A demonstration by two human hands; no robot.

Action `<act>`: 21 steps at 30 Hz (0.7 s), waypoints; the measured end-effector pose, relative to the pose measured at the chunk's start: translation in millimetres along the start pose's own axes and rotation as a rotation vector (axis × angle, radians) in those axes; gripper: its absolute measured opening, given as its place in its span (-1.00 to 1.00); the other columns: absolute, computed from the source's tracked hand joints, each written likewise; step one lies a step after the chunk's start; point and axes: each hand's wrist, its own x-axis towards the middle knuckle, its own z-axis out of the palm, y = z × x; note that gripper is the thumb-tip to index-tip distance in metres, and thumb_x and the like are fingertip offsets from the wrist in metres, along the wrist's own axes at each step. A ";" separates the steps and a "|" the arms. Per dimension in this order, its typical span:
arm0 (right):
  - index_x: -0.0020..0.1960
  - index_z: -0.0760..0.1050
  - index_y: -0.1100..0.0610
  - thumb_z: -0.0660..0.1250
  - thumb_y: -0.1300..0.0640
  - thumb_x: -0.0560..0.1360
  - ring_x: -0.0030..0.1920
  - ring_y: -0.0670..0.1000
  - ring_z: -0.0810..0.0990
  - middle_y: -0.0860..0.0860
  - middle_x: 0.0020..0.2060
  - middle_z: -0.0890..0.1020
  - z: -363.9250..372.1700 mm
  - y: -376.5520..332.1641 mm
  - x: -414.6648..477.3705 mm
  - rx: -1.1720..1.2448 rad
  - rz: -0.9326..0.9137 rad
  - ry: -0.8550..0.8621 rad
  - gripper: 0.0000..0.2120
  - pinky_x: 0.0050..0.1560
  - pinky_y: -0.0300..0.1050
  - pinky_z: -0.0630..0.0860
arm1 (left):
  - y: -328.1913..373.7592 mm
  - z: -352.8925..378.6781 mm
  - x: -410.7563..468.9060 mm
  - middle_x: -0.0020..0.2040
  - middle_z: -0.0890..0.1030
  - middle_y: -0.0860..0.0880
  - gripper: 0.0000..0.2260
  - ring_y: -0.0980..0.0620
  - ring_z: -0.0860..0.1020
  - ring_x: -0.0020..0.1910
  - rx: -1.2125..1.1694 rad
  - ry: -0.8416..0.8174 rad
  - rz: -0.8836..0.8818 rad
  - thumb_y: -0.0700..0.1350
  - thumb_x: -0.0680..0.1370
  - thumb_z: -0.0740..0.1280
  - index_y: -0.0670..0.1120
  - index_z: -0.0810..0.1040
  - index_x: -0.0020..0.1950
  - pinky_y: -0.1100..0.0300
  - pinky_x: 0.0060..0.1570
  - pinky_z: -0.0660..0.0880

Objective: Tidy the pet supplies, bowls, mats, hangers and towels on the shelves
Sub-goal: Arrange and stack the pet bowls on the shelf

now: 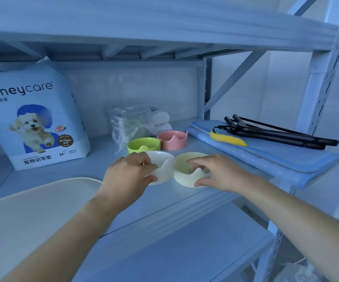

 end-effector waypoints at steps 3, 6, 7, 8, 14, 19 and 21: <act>0.16 0.50 0.00 0.45 -0.03 0.38 -0.03 0.01 0.55 -0.05 -0.06 0.61 1.2 9.6 2.5 -0.074 -0.007 -0.021 -0.61 -0.01 -0.02 0.50 | -0.5 4.7 4.3 -0.25 0.60 0.00 -0.78 -0.07 0.58 -0.32 0.001 0.018 -0.030 -0.17 0.23 0.60 -0.03 0.68 -0.19 0.19 -0.41 0.40; 0.01 0.51 0.05 0.41 -0.04 0.40 -0.12 0.05 0.54 -0.02 -0.18 0.60 4.1 13.2 6.3 -0.150 -0.043 -0.002 -0.74 -0.13 -0.04 0.49 | 0.0 8.8 7.4 -0.25 0.60 0.01 -0.77 -0.07 0.58 -0.32 0.005 0.030 -0.042 -0.17 0.23 0.60 -0.02 0.69 -0.17 0.20 -0.40 0.38; 0.00 0.51 0.05 0.41 -0.04 0.41 -0.13 0.05 0.53 -0.02 -0.19 0.60 5.0 14.0 7.7 -0.157 -0.054 0.009 -0.76 -0.15 -0.05 0.49 | 0.2 9.8 8.1 -0.25 0.60 0.01 -0.76 -0.07 0.58 -0.32 0.010 0.034 -0.038 -0.17 0.23 0.60 -0.02 0.69 -0.16 0.20 -0.40 0.39; 0.00 0.51 0.04 0.40 -0.04 0.41 -0.14 0.05 0.53 -0.02 -0.19 0.60 5.4 15.1 9.4 -0.155 -0.062 0.020 -0.77 -0.16 -0.05 0.48 | 0.1 10.6 9.0 -0.26 0.60 0.01 -0.76 -0.07 0.58 -0.32 0.014 0.038 -0.032 -0.17 0.22 0.60 -0.02 0.69 -0.16 0.20 -0.41 0.40; -0.01 0.53 0.07 0.41 0.02 0.41 -0.09 0.07 0.57 0.02 -0.21 0.62 3.6 20.8 23.6 -0.080 -0.071 0.069 -0.79 -0.12 0.01 0.50 | -7.5 14.2 18.0 -0.27 0.59 0.02 -0.75 -0.04 0.57 -0.34 0.046 0.059 -0.002 -0.16 0.21 0.61 -0.01 0.69 -0.16 0.21 -0.44 0.37; -0.02 0.54 0.06 0.41 0.04 0.41 -0.10 0.06 0.55 0.01 -0.19 0.63 -2.2 20.8 46.2 -0.060 -0.078 0.146 -0.82 -0.15 0.02 0.49 | -29.0 20.2 30.3 -0.25 0.58 0.01 -0.76 -0.06 0.57 -0.31 0.031 0.086 -0.027 -0.18 0.25 0.59 -0.02 0.68 -0.13 0.21 -0.38 0.37; -0.02 0.54 0.04 0.41 0.04 0.41 -0.10 0.04 0.56 0.01 -0.18 0.63 -5.5 19.9 57.0 -0.056 -0.074 0.171 -0.83 -0.16 0.00 0.49 | -40.2 23.0 38.1 -0.25 0.58 0.01 -0.78 -0.06 0.56 -0.30 0.039 0.094 -0.032 -0.18 0.27 0.58 -0.03 0.68 -0.13 0.21 -0.38 0.36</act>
